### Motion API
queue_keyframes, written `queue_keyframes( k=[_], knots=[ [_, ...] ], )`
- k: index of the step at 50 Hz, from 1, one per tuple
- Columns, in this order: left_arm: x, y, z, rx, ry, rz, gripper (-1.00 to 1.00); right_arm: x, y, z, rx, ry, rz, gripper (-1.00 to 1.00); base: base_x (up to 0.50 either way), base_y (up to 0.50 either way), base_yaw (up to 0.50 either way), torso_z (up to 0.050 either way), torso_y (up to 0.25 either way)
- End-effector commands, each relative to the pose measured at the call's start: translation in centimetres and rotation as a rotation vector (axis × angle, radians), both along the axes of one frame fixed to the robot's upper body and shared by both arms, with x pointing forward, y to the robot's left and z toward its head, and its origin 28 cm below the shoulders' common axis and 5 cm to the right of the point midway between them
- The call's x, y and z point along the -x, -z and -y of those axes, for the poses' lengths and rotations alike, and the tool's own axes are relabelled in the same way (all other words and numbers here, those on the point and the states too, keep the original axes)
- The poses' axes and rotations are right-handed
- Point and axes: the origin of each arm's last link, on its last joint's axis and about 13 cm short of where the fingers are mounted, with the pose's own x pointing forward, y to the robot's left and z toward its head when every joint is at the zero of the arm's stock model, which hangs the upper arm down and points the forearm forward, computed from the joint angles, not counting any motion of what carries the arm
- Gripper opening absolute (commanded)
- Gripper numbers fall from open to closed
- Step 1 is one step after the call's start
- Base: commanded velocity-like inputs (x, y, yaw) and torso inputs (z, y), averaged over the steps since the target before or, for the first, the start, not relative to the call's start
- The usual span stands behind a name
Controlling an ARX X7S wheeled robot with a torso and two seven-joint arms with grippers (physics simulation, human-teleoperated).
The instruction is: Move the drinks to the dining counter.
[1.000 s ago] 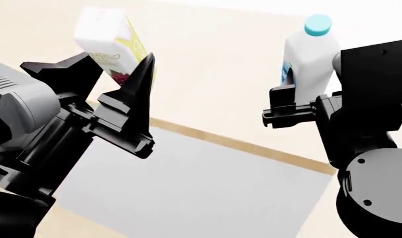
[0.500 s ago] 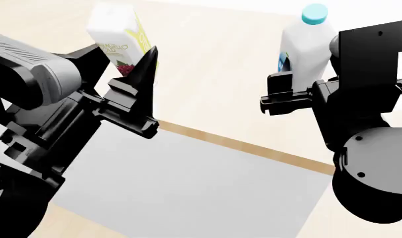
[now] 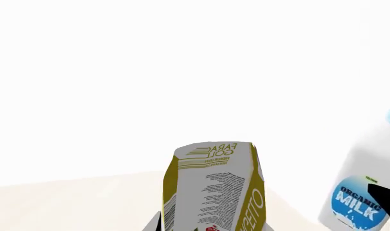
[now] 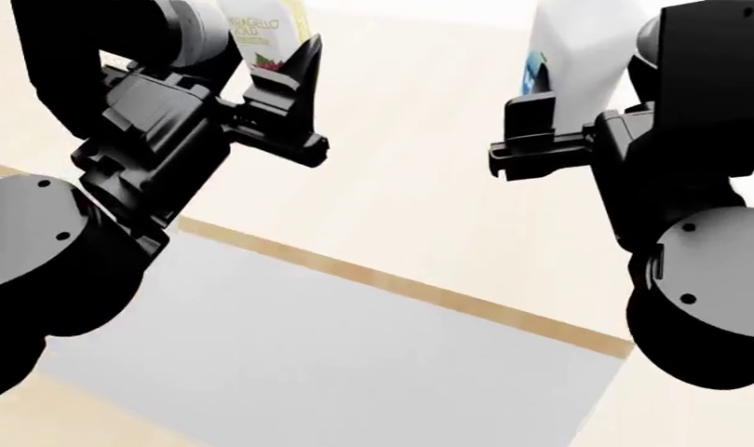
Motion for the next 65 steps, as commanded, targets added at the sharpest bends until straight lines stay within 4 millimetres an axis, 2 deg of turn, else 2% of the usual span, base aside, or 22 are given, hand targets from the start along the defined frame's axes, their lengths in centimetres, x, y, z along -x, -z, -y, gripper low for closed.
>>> queue_keyframes(
  k=[1,13,24,35,44,65],
  knots=[
    [-0.8,-0.3,0.1,0.004,-0.007,-0.001,-1.0,-0.1,-0.8,0.2,-0.01,0.004,0.066,-1.0,0.56,-0.06,0.0,0.0,0.0],
    [-1.0,0.2,0.1,0.004,-0.007,-0.012,-1.0,-0.6,-0.3,0.2,-0.004,-0.006,0.017,-1.0,0.56,-0.05,0.0,0.001,0.003],
    [-1.2,0.5,0.2,-0.002,-0.003,-0.024,-1.0,-0.8,0.0,0.4,-0.03,-0.023,-0.013,-1.0,0.0,0.0,0.0,0.001,0.003],
    [-1.6,1.6,0.4,-0.014,0.003,-0.052,-1.0,-2.2,0.5,1.4,-0.15,-0.029,-0.07,-1.0,0.0,0.0,0.0,0.0,0.002],
    [-1.8,1.9,0.5,-0.017,0.004,-0.062,-1.0,-2.5,1.4,1.8,-0.151,-0.003,-0.117,-1.0,0.0,0.0,0.0,0.001,0.001],
    [-1.6,1.8,0.3,-0.012,0.003,-0.061,-1.0,-3.0,2.7,1.4,-0.09,-0.025,-0.162,-1.0,0.0,0.0,0.0,0.001,0.002]
  ],
)
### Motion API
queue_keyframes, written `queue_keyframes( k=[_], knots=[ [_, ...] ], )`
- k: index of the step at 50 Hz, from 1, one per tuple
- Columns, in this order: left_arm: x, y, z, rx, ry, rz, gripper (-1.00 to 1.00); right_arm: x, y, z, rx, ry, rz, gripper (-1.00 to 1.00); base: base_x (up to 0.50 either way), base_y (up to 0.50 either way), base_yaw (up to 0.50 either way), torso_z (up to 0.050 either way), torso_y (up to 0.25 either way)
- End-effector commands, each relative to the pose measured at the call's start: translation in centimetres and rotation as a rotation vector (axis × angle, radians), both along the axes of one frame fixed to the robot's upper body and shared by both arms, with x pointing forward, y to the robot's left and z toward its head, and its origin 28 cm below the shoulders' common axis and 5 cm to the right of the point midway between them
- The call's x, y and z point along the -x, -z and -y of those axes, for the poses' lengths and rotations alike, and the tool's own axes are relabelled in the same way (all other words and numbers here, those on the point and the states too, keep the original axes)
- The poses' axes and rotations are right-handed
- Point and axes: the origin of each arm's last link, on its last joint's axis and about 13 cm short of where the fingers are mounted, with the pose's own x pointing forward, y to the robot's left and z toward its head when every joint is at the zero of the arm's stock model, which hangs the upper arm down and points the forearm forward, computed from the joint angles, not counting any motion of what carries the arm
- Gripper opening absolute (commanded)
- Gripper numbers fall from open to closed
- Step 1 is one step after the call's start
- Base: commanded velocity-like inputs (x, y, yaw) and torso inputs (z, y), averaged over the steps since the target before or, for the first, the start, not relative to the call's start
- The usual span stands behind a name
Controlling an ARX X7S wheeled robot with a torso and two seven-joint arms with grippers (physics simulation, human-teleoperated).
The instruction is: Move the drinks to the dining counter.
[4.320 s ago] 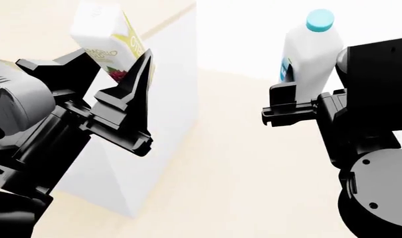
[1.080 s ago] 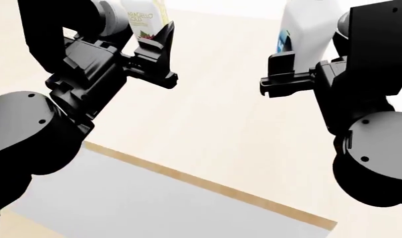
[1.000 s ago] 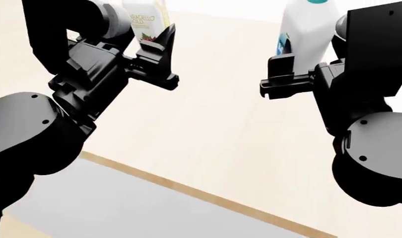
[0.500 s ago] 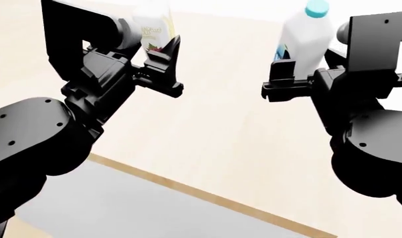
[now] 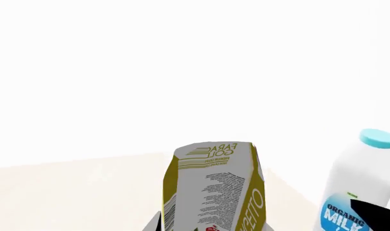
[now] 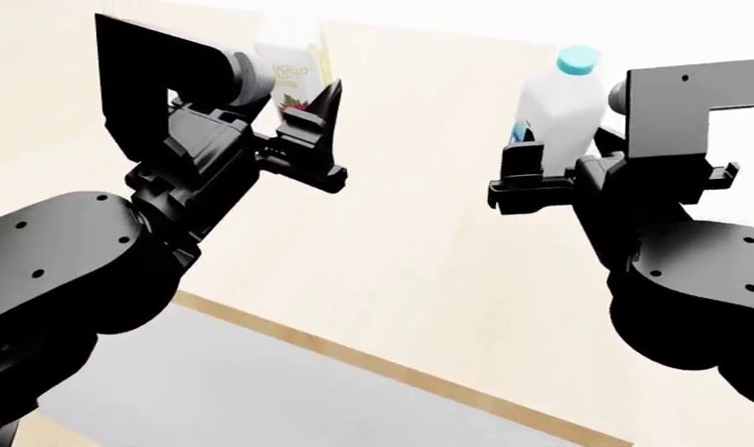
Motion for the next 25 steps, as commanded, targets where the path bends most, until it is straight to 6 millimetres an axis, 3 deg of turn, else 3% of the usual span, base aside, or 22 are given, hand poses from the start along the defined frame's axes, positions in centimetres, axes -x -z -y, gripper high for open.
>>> queue_keyframes(
  k=[1,25],
  knots=[
    [0.1,-0.6,-0.2,0.02,-0.013,0.021,-1.0,-0.4,-0.5,0.0,0.024,-0.002,0.052,-1.0,0.0,0.0,0.0,0.0,0.0],
    [0.2,-0.3,-0.2,0.017,-0.013,0.018,-1.0,-0.8,0.8,0.2,0.03,0.008,-0.006,-1.0,0.0,0.0,0.0,0.0,0.002]
  ],
)
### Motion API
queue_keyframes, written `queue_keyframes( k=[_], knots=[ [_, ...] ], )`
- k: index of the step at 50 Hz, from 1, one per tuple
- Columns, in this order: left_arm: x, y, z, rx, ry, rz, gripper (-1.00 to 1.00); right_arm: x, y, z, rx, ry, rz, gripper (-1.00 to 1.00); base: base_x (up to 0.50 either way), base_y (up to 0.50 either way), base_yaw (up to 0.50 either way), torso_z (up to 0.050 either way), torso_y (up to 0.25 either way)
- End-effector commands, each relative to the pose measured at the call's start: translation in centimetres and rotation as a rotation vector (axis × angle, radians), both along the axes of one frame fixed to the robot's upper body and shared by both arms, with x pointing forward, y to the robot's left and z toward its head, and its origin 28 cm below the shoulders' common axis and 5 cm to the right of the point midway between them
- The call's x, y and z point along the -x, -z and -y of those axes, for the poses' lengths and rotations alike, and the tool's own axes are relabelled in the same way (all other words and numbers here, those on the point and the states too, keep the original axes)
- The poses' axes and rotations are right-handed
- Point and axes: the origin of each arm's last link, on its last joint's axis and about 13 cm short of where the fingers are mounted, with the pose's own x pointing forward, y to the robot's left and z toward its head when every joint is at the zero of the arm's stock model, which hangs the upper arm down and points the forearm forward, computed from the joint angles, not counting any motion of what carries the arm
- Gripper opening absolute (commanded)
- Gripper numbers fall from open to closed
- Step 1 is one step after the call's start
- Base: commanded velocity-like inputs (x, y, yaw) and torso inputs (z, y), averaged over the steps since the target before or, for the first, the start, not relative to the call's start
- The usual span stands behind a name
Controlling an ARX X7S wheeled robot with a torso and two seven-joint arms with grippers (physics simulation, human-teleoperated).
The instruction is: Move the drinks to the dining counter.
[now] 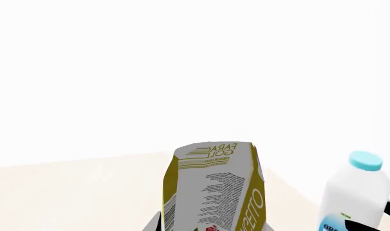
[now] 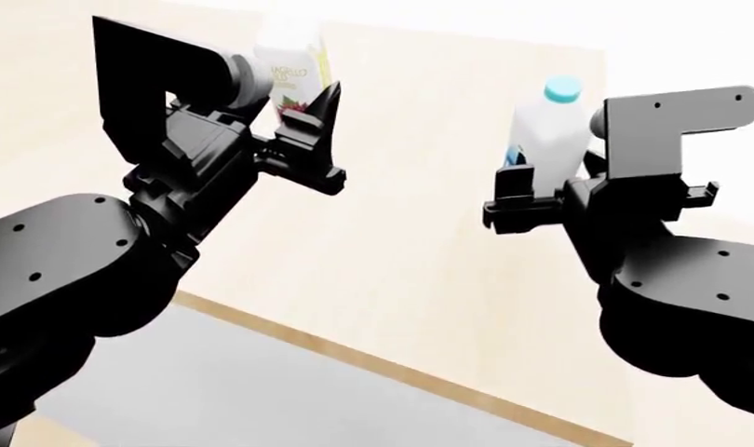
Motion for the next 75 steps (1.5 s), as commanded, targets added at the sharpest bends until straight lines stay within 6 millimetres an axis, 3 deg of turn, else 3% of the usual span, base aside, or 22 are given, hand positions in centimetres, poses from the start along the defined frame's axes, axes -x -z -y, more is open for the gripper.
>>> queue_keyframes(
  k=[1,10,11,44,66,75],
  knots=[
    [0.1,-0.4,-0.1,0.016,-0.013,0.019,-1.0,-0.3,-0.8,0.1,0.012,0.007,0.051,-1.0,0.0,0.0,0.0,0.0,0.01],
    [0.1,-0.3,-0.1,0.014,-0.011,0.018,-1.0,-0.3,-0.7,0.2,0.036,0.034,0.044,-1.0,0.0,0.0,0.0,0.001,0.001],
    [0.0,-0.3,-0.1,0.016,-0.011,0.018,-1.0,-0.3,-0.7,0.1,0.028,0.014,0.045,1.0,0.0,0.0,0.0,0.0,0.0],
    [0.0,-0.1,-0.1,0.016,-0.01,0.012,-1.0,0.3,-1.7,0.1,0.021,0.015,0.066,1.0,0.0,0.0,0.0,0.0,0.001],
    [-1.5,3.6,1.6,-0.018,0.03,-0.072,-1.0,5.8,-5.3,0.4,0.027,-0.01,0.185,1.0,0.0,0.0,0.0,0.0,0.0],
    [-1.4,5.5,1.5,-0.015,0.033,-0.099,-1.0,6.6,-6.4,0.3,0.023,-0.017,0.228,1.0,0.0,0.0,0.0,0.001,0.001]
  ],
)
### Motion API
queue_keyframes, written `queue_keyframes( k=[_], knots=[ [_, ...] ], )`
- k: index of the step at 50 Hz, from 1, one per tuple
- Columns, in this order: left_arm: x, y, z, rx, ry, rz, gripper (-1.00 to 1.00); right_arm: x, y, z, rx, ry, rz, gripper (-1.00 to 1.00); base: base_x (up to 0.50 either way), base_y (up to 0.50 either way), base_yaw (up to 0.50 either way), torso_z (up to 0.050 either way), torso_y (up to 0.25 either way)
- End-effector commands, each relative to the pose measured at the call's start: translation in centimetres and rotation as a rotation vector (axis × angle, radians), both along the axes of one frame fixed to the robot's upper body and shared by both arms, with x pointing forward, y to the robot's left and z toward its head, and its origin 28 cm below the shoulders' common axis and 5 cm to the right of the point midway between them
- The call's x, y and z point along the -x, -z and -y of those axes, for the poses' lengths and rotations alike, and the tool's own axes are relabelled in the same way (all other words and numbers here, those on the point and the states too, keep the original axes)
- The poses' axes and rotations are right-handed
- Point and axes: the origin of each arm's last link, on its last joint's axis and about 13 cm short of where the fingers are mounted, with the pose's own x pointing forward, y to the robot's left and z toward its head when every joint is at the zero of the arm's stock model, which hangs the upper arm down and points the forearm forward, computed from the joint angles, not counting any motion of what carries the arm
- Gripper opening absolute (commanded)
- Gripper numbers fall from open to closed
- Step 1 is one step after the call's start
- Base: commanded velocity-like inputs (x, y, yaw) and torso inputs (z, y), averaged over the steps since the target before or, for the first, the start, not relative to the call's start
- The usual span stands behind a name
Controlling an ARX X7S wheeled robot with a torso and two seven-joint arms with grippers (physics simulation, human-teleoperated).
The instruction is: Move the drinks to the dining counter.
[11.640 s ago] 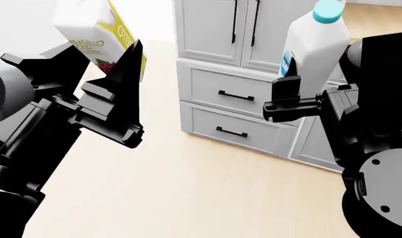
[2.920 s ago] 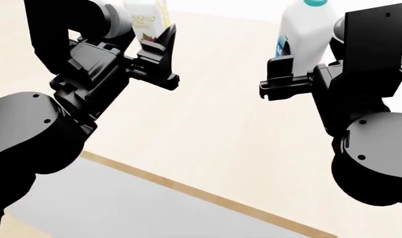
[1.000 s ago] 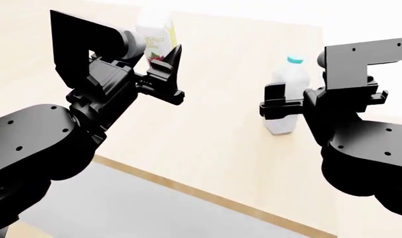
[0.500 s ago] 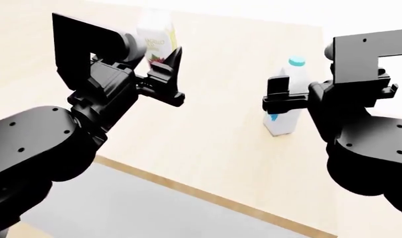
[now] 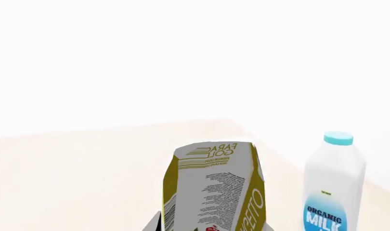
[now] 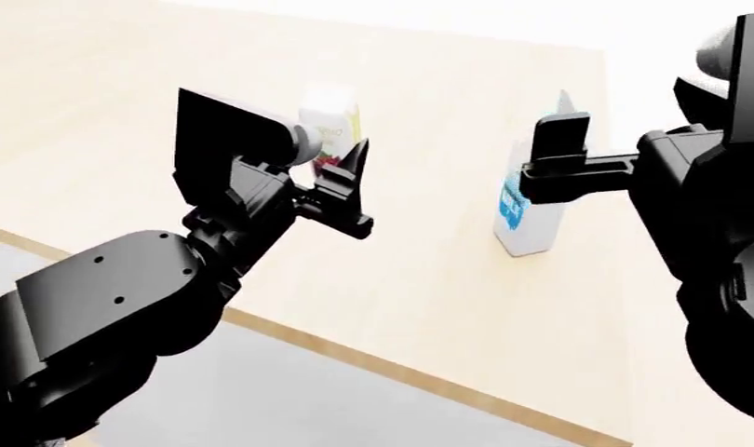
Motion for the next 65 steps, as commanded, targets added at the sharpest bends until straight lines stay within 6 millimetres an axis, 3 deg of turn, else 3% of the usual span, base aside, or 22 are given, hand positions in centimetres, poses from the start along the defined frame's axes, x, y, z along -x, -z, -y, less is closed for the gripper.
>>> queue_keyframes(
  k=[1,14,31,32,59,65],
  knots=[
    [-0.1,1.6,0.1,0.014,-0.005,-0.016,-1.0,1.4,-1.2,0.0,0.003,-0.01,0.05,1.0,0.0,0.0,0.0,0.0,0.0],
    [-0.1,2.7,-0.3,0.023,-0.015,-0.036,-1.0,1.2,-1.2,-0.1,0.003,-0.01,0.047,1.0,0.0,0.0,0.0,0.0,0.001],
    [0.0,2.7,-0.2,0.013,-0.005,-0.036,-1.0,1.2,-1.3,-0.1,0.0,-0.01,0.047,1.0,0.0,0.0,0.0,0.001,0.001],
    [0.1,2.7,-0.2,0.011,-0.006,-0.035,1.0,1.2,-1.3,-0.1,0.001,-0.009,0.047,1.0,0.0,0.0,0.0,0.0,0.0],
    [0.2,2.6,-0.3,0.004,-0.011,-0.032,1.0,1.3,-1.2,-0.1,-0.005,-0.007,0.049,1.0,0.0,0.0,0.0,0.0,0.0],
    [1.5,1.1,-0.2,0.021,0.004,0.017,1.0,1.4,-1.6,0.0,-0.051,0.002,0.03,1.0,0.0,0.0,0.0,0.0,0.0]
  ],
)
